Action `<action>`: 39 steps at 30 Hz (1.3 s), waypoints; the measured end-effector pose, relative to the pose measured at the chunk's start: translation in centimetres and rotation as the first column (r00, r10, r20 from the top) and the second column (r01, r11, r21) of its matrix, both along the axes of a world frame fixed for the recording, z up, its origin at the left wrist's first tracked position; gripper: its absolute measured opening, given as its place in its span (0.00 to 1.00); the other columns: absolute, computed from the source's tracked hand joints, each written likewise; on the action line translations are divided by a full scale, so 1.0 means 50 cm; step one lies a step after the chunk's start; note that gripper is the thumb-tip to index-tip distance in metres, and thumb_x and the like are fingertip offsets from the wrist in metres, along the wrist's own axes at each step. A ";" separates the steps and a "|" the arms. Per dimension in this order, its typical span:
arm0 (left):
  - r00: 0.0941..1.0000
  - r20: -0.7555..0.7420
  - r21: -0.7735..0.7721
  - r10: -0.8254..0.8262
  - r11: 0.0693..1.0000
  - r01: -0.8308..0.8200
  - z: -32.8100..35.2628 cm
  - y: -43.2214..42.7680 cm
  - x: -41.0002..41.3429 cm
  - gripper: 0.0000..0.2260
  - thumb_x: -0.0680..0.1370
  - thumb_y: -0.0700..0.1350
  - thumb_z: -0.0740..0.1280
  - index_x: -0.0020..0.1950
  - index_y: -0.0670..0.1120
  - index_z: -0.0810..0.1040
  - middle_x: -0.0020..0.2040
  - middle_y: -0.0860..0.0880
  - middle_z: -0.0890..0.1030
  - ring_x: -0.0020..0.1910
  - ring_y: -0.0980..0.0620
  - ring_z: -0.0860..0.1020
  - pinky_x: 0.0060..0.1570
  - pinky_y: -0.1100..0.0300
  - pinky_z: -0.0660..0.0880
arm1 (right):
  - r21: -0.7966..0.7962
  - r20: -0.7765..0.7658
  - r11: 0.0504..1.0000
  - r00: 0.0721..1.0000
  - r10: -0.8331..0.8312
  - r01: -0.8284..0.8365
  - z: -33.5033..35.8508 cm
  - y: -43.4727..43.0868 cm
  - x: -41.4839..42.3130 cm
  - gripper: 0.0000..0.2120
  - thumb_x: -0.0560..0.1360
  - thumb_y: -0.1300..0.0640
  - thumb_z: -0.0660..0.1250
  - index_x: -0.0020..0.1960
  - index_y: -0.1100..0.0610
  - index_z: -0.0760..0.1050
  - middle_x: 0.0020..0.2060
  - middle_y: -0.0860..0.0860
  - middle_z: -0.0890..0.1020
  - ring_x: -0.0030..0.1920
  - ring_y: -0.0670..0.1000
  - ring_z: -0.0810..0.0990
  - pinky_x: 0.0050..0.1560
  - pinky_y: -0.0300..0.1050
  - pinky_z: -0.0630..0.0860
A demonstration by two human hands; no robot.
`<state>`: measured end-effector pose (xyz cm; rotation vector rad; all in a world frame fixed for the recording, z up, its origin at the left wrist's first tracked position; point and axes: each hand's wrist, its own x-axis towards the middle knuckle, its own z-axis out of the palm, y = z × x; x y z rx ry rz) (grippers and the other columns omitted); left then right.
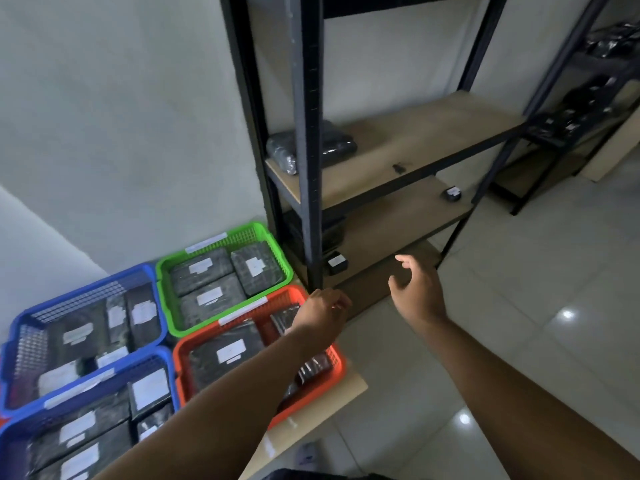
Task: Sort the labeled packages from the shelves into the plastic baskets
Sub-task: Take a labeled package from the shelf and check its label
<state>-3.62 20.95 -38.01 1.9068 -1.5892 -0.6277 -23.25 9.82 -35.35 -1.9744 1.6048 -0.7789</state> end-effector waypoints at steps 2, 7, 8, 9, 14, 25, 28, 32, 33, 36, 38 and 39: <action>1.000 -0.003 0.025 -0.009 1.000 0.009 -0.005 -0.043 -0.038 0.09 0.78 0.40 0.69 0.53 0.51 0.86 0.46 0.60 0.78 0.48 0.58 0.78 0.51 0.62 0.77 | 0.030 0.013 0.999 0.999 -0.037 0.036 -0.018 -0.050 -0.039 0.20 0.76 0.59 0.73 0.67 0.51 0.79 0.60 0.53 0.82 0.62 0.56 0.78 0.56 0.43 0.70; 1.000 0.016 0.076 -0.025 0.997 0.024 -0.036 -0.184 -0.142 0.09 0.77 0.41 0.66 0.51 0.53 0.84 0.46 0.61 0.80 0.48 0.57 0.80 0.50 0.58 0.80 | 0.053 0.005 0.999 1.000 0.007 -0.008 -0.056 -0.202 -0.164 0.21 0.75 0.61 0.74 0.67 0.53 0.79 0.59 0.55 0.82 0.61 0.56 0.79 0.55 0.42 0.70; 0.999 0.025 0.088 -0.021 0.996 0.019 -0.037 -0.216 -0.166 0.10 0.77 0.42 0.66 0.51 0.54 0.84 0.47 0.60 0.81 0.48 0.58 0.80 0.51 0.58 0.79 | 0.068 0.009 0.998 1.000 0.011 -0.012 -0.060 -0.237 -0.192 0.21 0.75 0.62 0.73 0.67 0.53 0.79 0.59 0.55 0.82 0.62 0.56 0.78 0.56 0.43 0.70; 0.999 0.038 0.095 -0.019 0.995 0.015 -0.038 -0.248 -0.192 0.10 0.77 0.42 0.66 0.51 0.54 0.84 0.48 0.59 0.82 0.48 0.58 0.80 0.51 0.57 0.79 | 0.081 0.015 0.997 1.000 0.015 -0.016 -0.064 -0.272 -0.218 0.21 0.75 0.62 0.73 0.67 0.53 0.79 0.59 0.55 0.82 0.62 0.57 0.78 0.56 0.44 0.70; 0.998 0.066 0.158 0.003 0.987 -0.014 -0.046 -0.384 -0.336 0.11 0.77 0.43 0.66 0.55 0.54 0.85 0.52 0.57 0.83 0.51 0.56 0.81 0.52 0.61 0.77 | 0.112 -0.007 0.989 0.995 0.102 -0.101 -0.065 -0.442 -0.352 0.21 0.75 0.63 0.73 0.67 0.53 0.79 0.58 0.54 0.82 0.61 0.56 0.79 0.57 0.45 0.72; 0.990 0.110 0.250 -0.084 0.967 0.054 -0.107 -0.602 -0.500 0.13 0.80 0.54 0.66 0.64 0.62 0.77 0.68 0.58 0.74 0.69 0.55 0.71 0.72 0.50 0.70 | 0.279 0.030 0.959 0.999 0.039 -0.046 -0.107 -0.774 -0.517 0.18 0.77 0.61 0.70 0.66 0.53 0.79 0.56 0.52 0.81 0.54 0.53 0.80 0.52 0.41 0.69; 0.992 0.107 0.261 -0.068 0.964 0.038 -0.149 -0.699 -0.498 0.13 0.78 0.55 0.64 0.63 0.62 0.77 0.65 0.56 0.74 0.66 0.52 0.73 0.67 0.47 0.75 | 0.290 0.014 0.957 1.000 0.004 -0.008 -0.131 -0.860 -0.534 0.19 0.76 0.62 0.71 0.66 0.55 0.80 0.52 0.52 0.80 0.55 0.56 0.80 0.53 0.40 0.68; 0.995 0.077 0.260 -0.057 0.965 0.035 -0.219 -0.840 -0.498 0.13 0.77 0.57 0.62 0.61 0.61 0.76 0.62 0.53 0.75 0.63 0.49 0.75 0.62 0.45 0.78 | 0.300 -0.024 0.954 1.000 0.007 0.000 -0.157 -0.975 -0.560 0.19 0.76 0.64 0.71 0.66 0.57 0.80 0.53 0.56 0.82 0.54 0.57 0.81 0.53 0.39 0.68; 0.996 0.067 0.271 -0.059 0.962 0.039 -0.233 -0.878 -0.502 0.14 0.77 0.57 0.62 0.62 0.61 0.77 0.62 0.53 0.75 0.62 0.48 0.76 0.61 0.46 0.78 | 0.305 -0.043 0.952 0.999 0.020 -0.005 -0.164 -1.003 -0.568 0.20 0.76 0.63 0.71 0.67 0.57 0.80 0.54 0.57 0.82 0.54 0.57 0.81 0.53 0.39 0.68; 0.997 0.045 0.320 -0.061 0.946 0.043 -0.265 -0.987 -0.513 0.13 0.77 0.51 0.67 0.62 0.58 0.78 0.62 0.51 0.75 0.63 0.47 0.76 0.62 0.47 0.77 | 0.356 -0.057 0.934 0.997 0.044 -0.021 -0.185 -1.094 -0.581 0.22 0.76 0.60 0.71 0.70 0.55 0.78 0.58 0.56 0.82 0.56 0.55 0.81 0.55 0.40 0.70; 0.997 0.038 0.338 -0.069 0.940 0.052 -0.289 -1.051 -0.517 0.13 0.78 0.48 0.69 0.62 0.56 0.79 0.63 0.50 0.74 0.64 0.46 0.75 0.62 0.46 0.78 | 0.394 -0.042 0.918 0.998 0.057 -0.035 -0.202 -1.149 -0.581 0.24 0.77 0.58 0.71 0.73 0.53 0.76 0.62 0.54 0.82 0.60 0.54 0.81 0.61 0.43 0.72; 0.996 0.041 0.343 -0.078 0.937 0.060 -0.305 -1.079 -0.518 0.13 0.78 0.47 0.70 0.62 0.55 0.79 0.64 0.50 0.74 0.64 0.46 0.75 0.62 0.46 0.78 | 0.413 -0.037 0.910 0.997 0.065 -0.044 -0.214 -1.175 -0.579 0.25 0.77 0.57 0.70 0.74 0.52 0.74 0.64 0.53 0.81 0.61 0.54 0.81 0.62 0.43 0.72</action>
